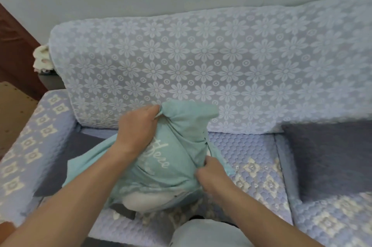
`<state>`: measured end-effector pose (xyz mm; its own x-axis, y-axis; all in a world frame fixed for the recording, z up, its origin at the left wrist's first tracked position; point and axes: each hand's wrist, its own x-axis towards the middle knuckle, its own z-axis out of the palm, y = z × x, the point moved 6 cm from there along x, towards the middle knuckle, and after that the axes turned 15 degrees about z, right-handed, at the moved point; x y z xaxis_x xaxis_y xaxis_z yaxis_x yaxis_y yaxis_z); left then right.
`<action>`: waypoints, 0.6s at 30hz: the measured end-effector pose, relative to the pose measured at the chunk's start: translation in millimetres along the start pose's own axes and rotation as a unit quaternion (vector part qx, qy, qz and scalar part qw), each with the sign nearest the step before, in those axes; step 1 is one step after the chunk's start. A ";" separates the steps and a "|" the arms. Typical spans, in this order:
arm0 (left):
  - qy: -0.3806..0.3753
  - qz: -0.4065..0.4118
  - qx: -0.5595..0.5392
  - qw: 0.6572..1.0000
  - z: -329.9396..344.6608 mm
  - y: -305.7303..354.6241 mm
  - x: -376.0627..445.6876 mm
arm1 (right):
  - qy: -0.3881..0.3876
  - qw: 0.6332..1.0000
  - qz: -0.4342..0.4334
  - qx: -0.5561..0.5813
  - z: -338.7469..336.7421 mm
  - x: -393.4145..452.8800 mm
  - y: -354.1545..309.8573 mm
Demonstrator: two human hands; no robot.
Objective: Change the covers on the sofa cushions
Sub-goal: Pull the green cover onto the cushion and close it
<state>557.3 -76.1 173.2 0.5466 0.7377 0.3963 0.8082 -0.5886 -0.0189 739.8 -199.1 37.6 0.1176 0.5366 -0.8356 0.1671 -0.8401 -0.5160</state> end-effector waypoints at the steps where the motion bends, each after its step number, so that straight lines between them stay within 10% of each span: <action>1: 0.016 0.001 0.003 1.000 0.7 1.4 -1.3 | 0.055 0.998 0.007 -0.041 -7.4 5.2 10.4; 6: 0.066 0.005 0.000 0.998 9.8 15.7 15.2 | -0.131 0.971 0.105 0.170 -3.9 5.2 54.4; 9: 0.066 0.040 -0.013 0.997 17.3 15.3 28.7 | -0.012 0.980 0.018 0.199 -30.1 9.6 36.1; 12: 0.045 0.087 -0.028 0.995 18.6 21.2 31.2 | 0.229 0.965 -0.127 0.011 -79.9 18.9 -6.1; 18: 0.075 0.023 -0.018 0.997 3.2 32.9 25.0 | 0.172 0.944 -0.081 -0.270 -52.8 56.4 -17.1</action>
<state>598.2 -76.0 179.6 0.5418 0.6528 0.5294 0.7726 -0.6349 -0.0078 795.2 -150.4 9.3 0.3430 0.7267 -0.5952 0.6738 -0.6318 -0.3832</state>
